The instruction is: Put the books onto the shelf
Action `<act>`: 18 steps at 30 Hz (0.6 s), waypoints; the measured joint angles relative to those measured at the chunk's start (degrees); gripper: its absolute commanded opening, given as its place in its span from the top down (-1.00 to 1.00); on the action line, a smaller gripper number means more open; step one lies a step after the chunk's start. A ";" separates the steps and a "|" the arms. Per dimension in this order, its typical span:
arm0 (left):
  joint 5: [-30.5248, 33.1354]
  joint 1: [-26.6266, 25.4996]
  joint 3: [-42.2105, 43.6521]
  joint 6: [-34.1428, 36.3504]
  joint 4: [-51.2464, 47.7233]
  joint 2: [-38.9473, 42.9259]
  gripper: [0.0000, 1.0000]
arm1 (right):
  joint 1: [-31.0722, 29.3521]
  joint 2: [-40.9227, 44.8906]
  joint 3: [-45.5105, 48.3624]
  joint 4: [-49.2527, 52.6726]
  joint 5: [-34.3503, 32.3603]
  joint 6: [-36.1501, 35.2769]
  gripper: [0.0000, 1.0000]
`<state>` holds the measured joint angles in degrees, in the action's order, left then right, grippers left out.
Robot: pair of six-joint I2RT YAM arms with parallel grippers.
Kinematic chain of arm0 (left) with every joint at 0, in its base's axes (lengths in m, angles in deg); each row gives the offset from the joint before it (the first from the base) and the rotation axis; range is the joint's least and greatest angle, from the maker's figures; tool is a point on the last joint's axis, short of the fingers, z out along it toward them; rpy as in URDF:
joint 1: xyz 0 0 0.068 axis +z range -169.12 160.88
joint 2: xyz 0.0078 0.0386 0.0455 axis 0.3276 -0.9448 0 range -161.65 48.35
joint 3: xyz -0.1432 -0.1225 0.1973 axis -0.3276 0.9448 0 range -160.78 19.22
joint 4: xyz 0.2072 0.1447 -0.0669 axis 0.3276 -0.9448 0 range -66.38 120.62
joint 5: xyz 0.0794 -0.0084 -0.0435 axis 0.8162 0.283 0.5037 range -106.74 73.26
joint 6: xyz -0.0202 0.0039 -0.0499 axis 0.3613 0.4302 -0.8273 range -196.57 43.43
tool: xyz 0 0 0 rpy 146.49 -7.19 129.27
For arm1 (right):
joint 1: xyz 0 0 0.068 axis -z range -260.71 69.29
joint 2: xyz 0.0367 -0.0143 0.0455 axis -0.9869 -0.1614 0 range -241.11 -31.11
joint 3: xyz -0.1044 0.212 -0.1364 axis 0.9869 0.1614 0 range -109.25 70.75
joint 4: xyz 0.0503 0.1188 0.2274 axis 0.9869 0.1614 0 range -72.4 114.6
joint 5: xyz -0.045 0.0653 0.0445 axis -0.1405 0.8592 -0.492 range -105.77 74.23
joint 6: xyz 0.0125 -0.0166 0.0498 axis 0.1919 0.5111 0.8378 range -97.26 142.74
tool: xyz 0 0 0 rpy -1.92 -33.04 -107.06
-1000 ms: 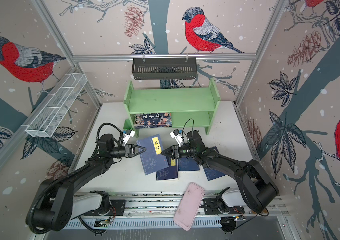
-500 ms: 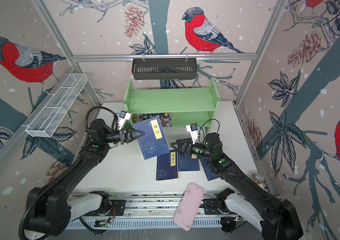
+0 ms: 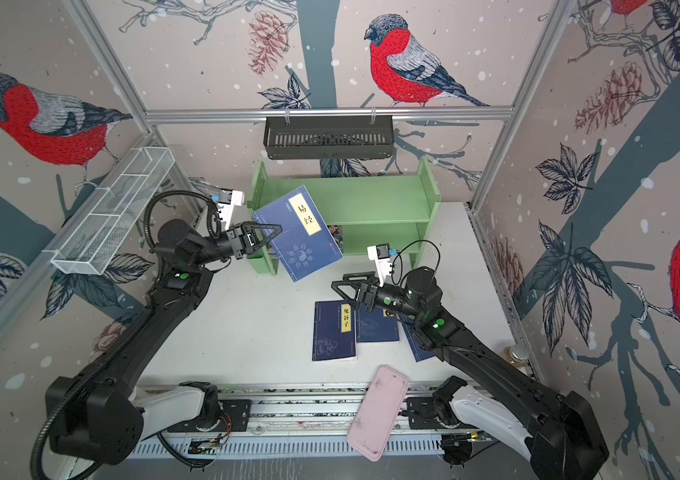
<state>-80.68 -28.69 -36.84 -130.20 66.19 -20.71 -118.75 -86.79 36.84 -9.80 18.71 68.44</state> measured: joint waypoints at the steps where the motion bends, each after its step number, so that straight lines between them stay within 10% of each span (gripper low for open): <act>1: 0.68 0.00 -0.22 -0.24 0.31 -0.11 1.00 | -0.98 -0.74 -0.44 -0.81 -0.42 0.87 -0.65; 18: 7.69 0.02 1.62 -15.06 11.52 -2.49 1.00 | -8.90 -8.41 -3.34 -14.27 -12.46 1.44 -0.67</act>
<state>-72.99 -28.67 -35.22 -145.26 77.71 -23.20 -127.65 -95.21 33.50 -24.07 6.25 69.88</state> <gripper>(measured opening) 0.126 0.836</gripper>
